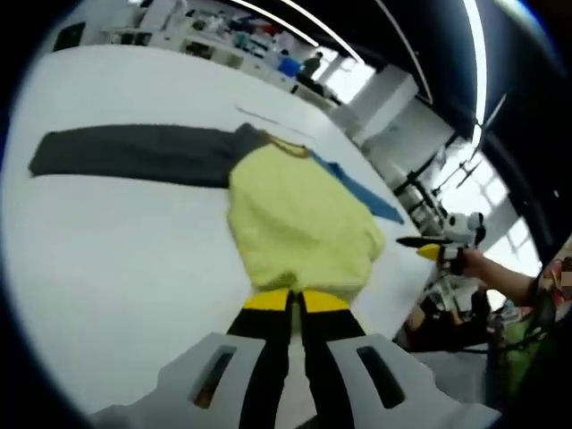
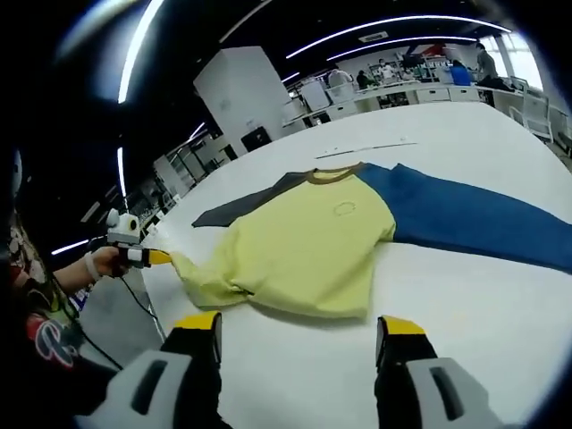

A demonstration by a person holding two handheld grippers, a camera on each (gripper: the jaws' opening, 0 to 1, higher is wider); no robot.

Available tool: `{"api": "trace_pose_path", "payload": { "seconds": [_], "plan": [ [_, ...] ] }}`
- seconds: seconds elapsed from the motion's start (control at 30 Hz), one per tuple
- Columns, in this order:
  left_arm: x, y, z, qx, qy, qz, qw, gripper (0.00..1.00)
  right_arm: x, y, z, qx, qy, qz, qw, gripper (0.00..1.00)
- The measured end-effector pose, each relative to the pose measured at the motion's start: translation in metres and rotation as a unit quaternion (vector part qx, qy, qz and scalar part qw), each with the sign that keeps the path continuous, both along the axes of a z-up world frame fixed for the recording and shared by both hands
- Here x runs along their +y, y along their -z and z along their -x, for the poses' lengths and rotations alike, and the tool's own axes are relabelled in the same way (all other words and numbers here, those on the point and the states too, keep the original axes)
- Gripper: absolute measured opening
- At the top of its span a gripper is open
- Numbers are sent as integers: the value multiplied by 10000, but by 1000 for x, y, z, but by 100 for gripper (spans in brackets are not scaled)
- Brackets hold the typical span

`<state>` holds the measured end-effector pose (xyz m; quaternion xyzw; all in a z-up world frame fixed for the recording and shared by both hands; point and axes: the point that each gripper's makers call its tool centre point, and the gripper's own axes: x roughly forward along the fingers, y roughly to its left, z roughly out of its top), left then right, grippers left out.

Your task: Fold the garment on the visible template until the final outline fits inside the template.

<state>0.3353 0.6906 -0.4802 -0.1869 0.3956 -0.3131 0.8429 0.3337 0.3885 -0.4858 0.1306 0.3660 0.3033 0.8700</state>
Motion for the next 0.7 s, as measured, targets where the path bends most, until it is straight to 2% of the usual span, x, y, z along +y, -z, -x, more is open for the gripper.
{"api": "trace_pose_path", "payload": {
  "seconds": [0.27,0.4,0.5,0.57,0.7],
  "plan": [
    [2,3,9,111,-79,45,9999,0,2,13,-7,239,126,-119,9996,58],
    [2,4,11,121,-103,38,9999,0,-1,17,-13,370,372,-251,9983,57],
    [3,4,12,140,-120,57,9998,0,-4,19,-16,416,486,-293,9975,52],
    [3,4,12,155,-136,60,9998,0,-4,21,-18,551,630,-383,9958,50],
    [4,5,13,169,-136,59,9997,0,-5,22,-22,562,722,-465,9947,43]
  ]
}}
